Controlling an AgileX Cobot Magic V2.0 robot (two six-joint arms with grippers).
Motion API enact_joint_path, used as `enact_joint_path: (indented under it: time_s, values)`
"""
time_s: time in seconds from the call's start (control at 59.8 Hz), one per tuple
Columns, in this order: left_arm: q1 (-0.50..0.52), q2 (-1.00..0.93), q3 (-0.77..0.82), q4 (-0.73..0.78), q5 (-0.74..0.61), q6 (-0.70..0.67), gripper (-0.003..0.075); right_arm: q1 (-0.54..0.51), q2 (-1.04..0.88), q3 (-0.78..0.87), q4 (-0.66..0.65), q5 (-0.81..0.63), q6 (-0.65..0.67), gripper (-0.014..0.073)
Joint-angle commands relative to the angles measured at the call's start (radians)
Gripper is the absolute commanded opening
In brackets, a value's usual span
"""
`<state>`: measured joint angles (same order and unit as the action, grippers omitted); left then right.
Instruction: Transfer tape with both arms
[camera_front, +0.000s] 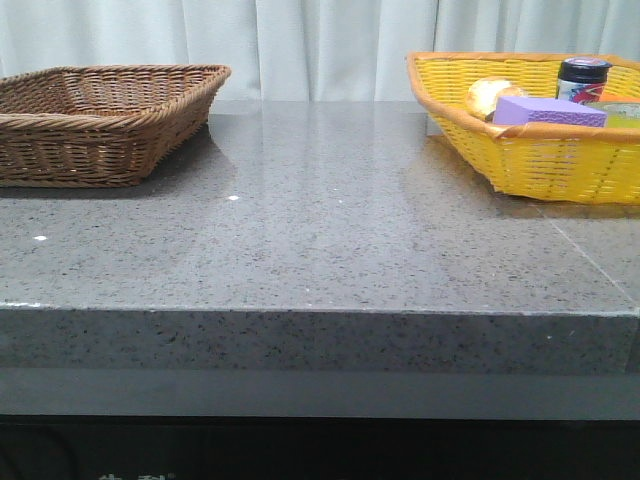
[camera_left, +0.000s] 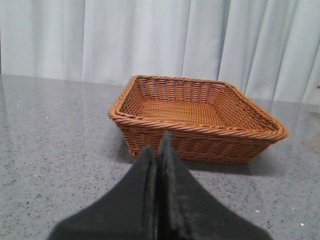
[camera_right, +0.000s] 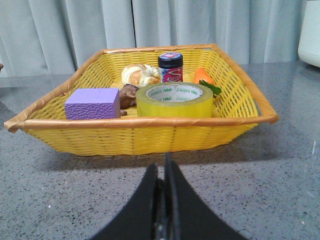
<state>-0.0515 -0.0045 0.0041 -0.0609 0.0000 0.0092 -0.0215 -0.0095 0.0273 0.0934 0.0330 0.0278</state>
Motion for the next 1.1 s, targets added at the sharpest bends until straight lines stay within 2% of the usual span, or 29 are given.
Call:
enact_joint_path:
  time_s: [0.0,0.703,0.837,1.004,1.087]
  values:
    - [0.002,-0.017,0.007,-0.007,-0.082,-0.009,-0.002,-0.006,-0.023,-0.006,-0.007,-0.092,-0.002,-0.0068]
    - [0.002,-0.017,0.007,-0.007,-0.082,-0.009,-0.002,-0.006,-0.023,-0.006,-0.007,-0.1,-0.002,-0.0068]
    - [0.002,-0.017,0.003,-0.007,-0.082,-0.009,-0.002,-0.006,-0.023,-0.007,-0.006,-0.049,-0.002,-0.0068]
    - [0.002,-0.013,-0.065,-0.007,-0.072,-0.009,-0.002,-0.006,-0.023,-0.048,0.025,0.022,-0.002,-0.0068]
    - [0.002,-0.011,-0.156,-0.007,0.0,-0.009,-0.002,-0.006,-0.023,-0.105,0.041,0.061,-0.002,-0.0068]
